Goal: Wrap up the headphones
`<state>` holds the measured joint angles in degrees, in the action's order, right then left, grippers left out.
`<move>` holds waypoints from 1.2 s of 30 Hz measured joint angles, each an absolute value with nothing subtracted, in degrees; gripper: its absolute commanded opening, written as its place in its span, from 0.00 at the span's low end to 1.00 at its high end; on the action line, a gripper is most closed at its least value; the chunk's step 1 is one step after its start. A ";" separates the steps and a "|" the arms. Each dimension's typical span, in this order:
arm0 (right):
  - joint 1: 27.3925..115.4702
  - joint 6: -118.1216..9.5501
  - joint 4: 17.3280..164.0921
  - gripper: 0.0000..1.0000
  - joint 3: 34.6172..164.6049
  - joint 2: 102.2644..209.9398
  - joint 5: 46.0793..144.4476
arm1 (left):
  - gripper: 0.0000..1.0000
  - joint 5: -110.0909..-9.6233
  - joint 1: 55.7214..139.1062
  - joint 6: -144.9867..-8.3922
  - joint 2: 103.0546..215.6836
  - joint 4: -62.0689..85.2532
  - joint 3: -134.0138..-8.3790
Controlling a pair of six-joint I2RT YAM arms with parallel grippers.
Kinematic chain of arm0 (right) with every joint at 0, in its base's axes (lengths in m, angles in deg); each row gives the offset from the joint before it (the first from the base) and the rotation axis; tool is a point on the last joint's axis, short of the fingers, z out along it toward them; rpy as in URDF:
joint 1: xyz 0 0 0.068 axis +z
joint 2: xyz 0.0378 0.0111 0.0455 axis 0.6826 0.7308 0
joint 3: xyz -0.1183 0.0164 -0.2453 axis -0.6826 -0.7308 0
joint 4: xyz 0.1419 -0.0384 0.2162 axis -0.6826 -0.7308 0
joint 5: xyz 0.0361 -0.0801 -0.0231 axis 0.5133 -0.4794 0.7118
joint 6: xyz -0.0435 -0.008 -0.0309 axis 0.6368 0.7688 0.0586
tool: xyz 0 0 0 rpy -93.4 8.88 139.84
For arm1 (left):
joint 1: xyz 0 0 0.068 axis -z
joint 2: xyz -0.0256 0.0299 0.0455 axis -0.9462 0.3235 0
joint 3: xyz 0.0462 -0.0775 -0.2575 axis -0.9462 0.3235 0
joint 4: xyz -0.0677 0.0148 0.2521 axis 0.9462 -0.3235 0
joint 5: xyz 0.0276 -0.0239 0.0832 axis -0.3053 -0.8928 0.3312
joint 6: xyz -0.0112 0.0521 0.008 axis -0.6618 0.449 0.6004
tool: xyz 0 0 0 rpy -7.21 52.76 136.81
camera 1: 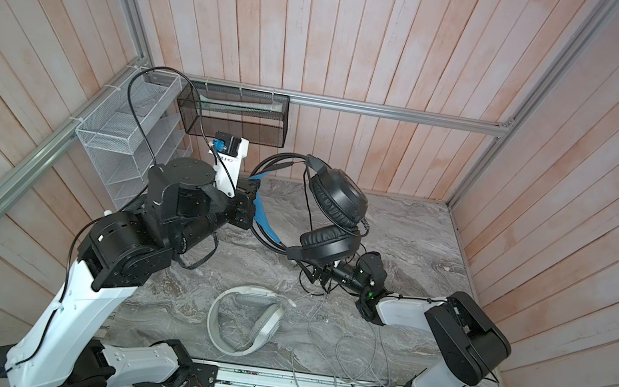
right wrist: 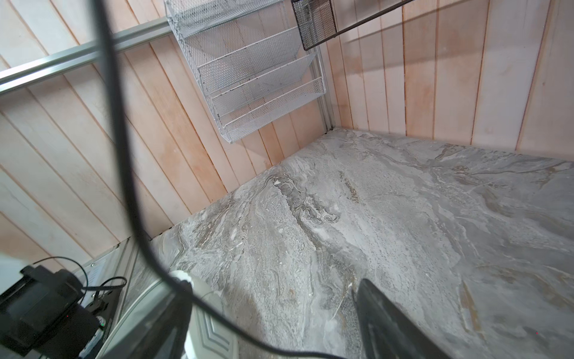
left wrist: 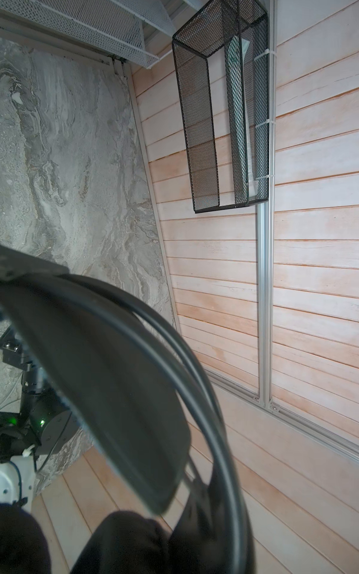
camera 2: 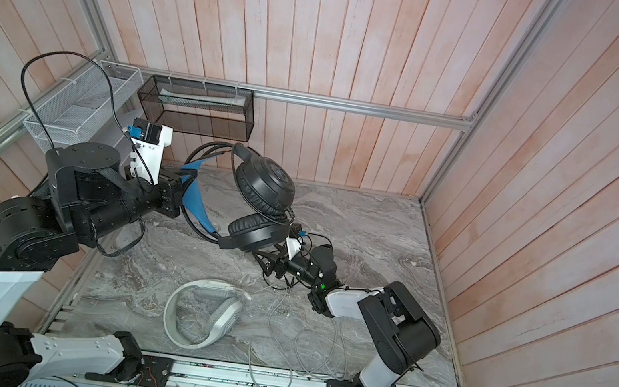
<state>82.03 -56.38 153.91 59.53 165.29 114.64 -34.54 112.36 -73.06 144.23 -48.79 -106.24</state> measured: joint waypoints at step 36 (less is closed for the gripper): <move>115.89 -23.46 79.77 0.00 88.81 143.02 75.19 | 0.00 -31.74 90.74 -77.86 154.83 -30.52 -80.12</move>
